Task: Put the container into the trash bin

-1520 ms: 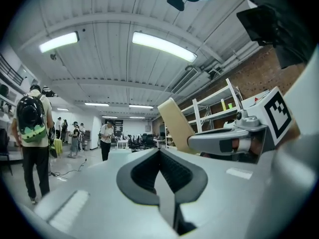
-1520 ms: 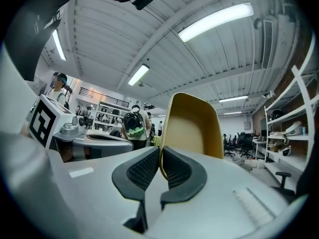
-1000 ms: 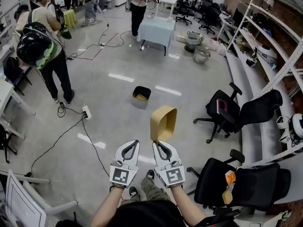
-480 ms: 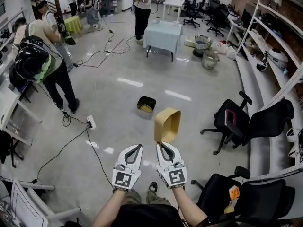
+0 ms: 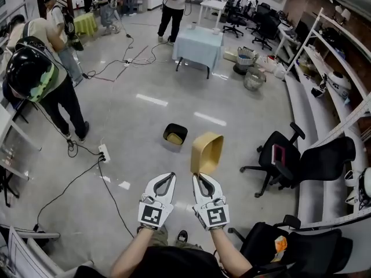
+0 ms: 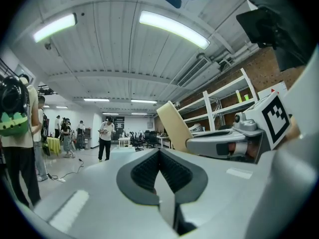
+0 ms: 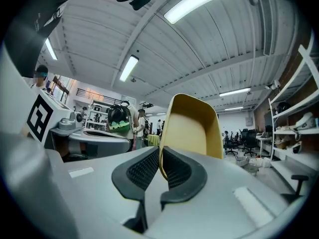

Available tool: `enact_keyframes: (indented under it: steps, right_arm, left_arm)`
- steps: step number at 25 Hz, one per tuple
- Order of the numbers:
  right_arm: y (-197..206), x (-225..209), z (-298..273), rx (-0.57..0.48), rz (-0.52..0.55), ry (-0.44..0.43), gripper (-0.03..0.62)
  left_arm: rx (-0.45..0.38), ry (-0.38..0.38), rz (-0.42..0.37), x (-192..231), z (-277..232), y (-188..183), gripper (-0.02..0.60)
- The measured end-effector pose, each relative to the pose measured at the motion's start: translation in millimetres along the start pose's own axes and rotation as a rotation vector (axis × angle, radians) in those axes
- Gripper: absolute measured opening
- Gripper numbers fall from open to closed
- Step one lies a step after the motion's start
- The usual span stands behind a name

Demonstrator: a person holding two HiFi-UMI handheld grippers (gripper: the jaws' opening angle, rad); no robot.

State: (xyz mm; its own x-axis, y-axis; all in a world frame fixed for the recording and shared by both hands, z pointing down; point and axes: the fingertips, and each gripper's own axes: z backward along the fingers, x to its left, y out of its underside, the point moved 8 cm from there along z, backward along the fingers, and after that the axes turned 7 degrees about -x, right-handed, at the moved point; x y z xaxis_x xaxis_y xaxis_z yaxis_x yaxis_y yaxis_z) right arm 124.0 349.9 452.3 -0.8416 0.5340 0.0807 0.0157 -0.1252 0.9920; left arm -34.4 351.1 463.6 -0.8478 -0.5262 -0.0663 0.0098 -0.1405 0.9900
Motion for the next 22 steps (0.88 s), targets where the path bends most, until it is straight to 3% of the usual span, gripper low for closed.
enact_keyframes:
  steps: [6, 13, 22]
  right_arm:
    - [-6.2, -2.8, -57.7, 0.017, 0.034, 0.072, 0.031]
    - [7.2, -10.0, -103.5, 0.022, 0.042, 0.098, 0.031]
    - [53.2, -97.3, -180.2, 0.03, 0.0, 0.108, 0.029]
  left_arm:
    - [-0.041, 0.023, 0.037, 56.9, -20.1, 5.0, -0.015]
    - [0.03, 0.035, 0.09, 100.1, -47.0, 19.0, -0.015]
    - [0.015, 0.046, 0.018, 130.2, -146.2, 56.4, -0.015]
